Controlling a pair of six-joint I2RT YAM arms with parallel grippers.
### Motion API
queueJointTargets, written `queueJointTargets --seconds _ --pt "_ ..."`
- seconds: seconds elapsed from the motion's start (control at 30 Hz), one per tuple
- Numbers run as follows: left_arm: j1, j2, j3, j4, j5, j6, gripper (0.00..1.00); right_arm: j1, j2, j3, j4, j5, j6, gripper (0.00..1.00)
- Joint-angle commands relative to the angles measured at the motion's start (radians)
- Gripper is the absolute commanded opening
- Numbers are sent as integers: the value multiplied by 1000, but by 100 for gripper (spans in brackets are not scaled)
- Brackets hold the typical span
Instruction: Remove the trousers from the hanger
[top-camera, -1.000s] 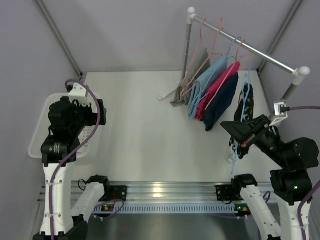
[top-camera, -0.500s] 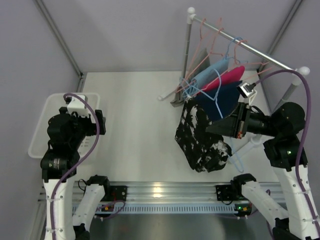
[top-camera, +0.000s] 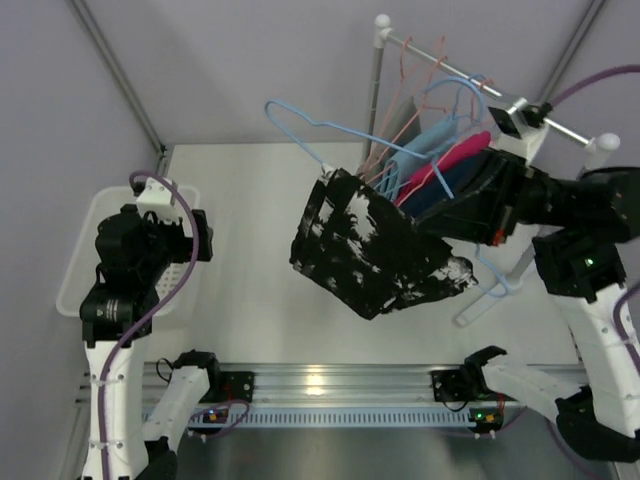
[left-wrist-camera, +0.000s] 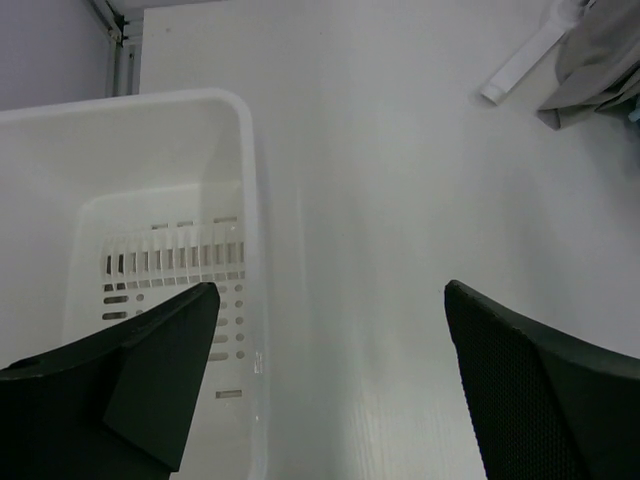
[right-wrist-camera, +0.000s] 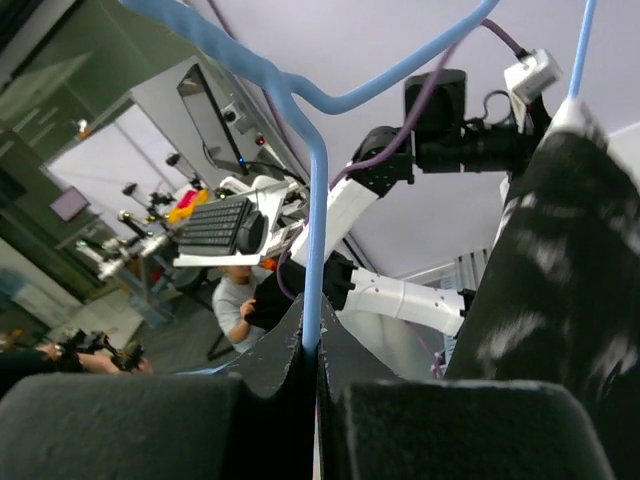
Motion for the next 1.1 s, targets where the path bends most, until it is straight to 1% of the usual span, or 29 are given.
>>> queueJointTargets --seconds 0.0,0.13,0.23,0.3,0.4,0.53,0.6,0.67,0.7,0.73,0.77,0.8,0.83,0.93,1.0,1.07 --pt "-4 14 96 12 40 -35 99 72 142 38 16 139 -77 0" --pt "-4 26 130 4 65 -37 99 163 256 58 13 242 -91 0" --pt "-4 22 136 -7 100 -31 99 190 348 107 -36 311 -106 0" --pt "-4 16 133 -7 117 -25 99 199 428 168 -88 340 -110 0" --pt "-4 -1 113 18 145 -14 99 213 521 269 -191 437 -140 0" --pt "-4 -18 40 76 198 63 98 240 632 396 -190 532 -121 0" --pt "-4 -9 7 140 194 86 98 254 701 444 -176 550 -115 0" --pt "-4 -4 -34 209 206 98 97 273 780 541 -205 578 -124 0" --pt "-4 -1 -51 301 238 94 97 277 799 567 -208 586 -133 0" --pt "-4 -1 -86 350 261 75 98 279 816 603 -210 606 -137 0" --pt "-6 0 -104 402 284 62 98 277 840 613 -207 619 -135 0" --pt "-6 5 -121 506 338 42 98 276 847 616 -199 636 -132 0" --pt "-7 19 -134 556 365 4 98 274 851 615 -190 673 -127 0" --pt "-33 60 -171 709 451 -40 98 270 873 619 -156 722 -95 0" --pt "-64 89 -165 740 439 -44 99 270 894 624 -150 738 -72 0" --pt "-130 127 -154 740 389 -44 99 273 919 644 -156 764 -61 0"
